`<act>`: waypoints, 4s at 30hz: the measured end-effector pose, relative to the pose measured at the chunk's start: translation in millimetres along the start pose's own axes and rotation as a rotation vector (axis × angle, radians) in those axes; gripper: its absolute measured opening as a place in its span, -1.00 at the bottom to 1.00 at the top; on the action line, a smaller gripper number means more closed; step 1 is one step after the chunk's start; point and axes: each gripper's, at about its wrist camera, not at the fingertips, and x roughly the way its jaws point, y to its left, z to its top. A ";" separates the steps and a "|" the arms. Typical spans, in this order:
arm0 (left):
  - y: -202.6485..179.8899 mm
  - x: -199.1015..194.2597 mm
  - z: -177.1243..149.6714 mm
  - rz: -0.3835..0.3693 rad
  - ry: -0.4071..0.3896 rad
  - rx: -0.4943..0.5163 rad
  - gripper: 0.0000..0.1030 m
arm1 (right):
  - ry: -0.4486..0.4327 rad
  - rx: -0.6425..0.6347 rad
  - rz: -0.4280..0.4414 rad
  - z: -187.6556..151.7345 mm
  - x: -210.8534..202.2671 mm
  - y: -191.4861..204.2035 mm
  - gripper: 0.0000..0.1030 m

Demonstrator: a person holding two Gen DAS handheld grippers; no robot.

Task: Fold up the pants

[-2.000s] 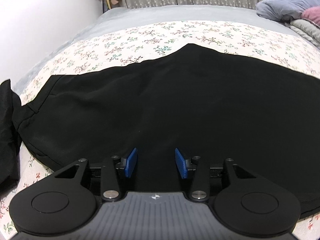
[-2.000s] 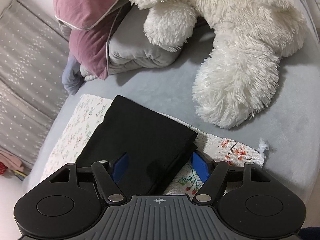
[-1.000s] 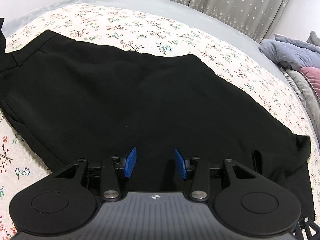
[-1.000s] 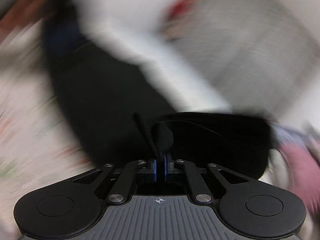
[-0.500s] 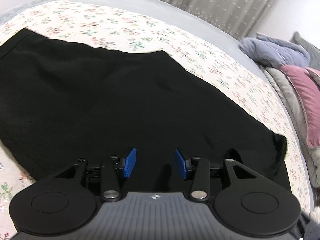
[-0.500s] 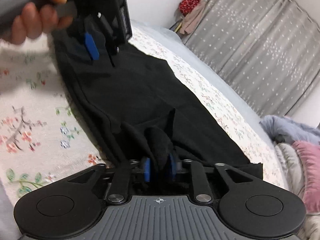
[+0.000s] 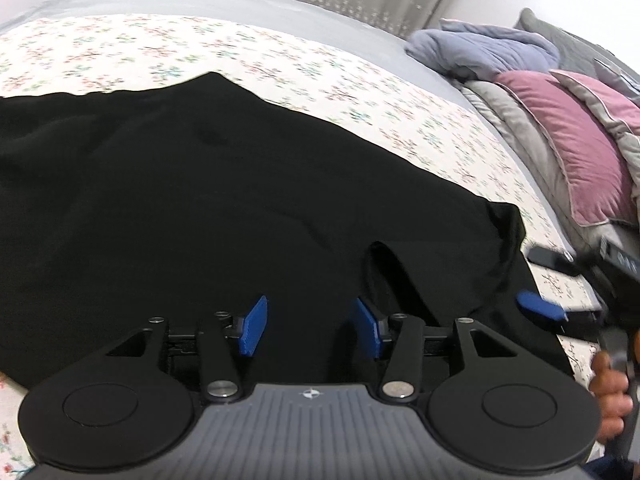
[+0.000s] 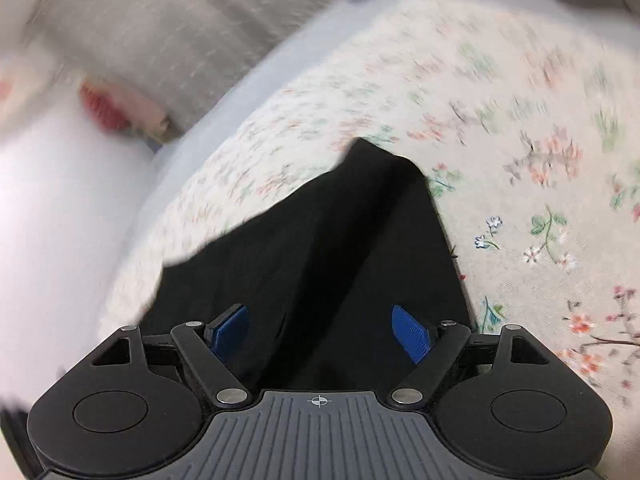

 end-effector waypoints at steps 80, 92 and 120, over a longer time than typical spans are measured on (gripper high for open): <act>29.0 9.3 17.3 -0.277 0.107 -0.193 0.34 | 0.192 -1.142 -0.066 -166.7 21.9 150.7 -0.34; 22.6 11.9 17.4 -0.244 0.136 -0.149 0.31 | 0.169 -1.087 -0.072 -155.2 13.7 148.6 -0.34; 50.7 8.6 10.6 -0.427 0.221 -0.408 0.68 | 0.030 -0.960 -0.009 -135.2 -3.6 159.3 -0.90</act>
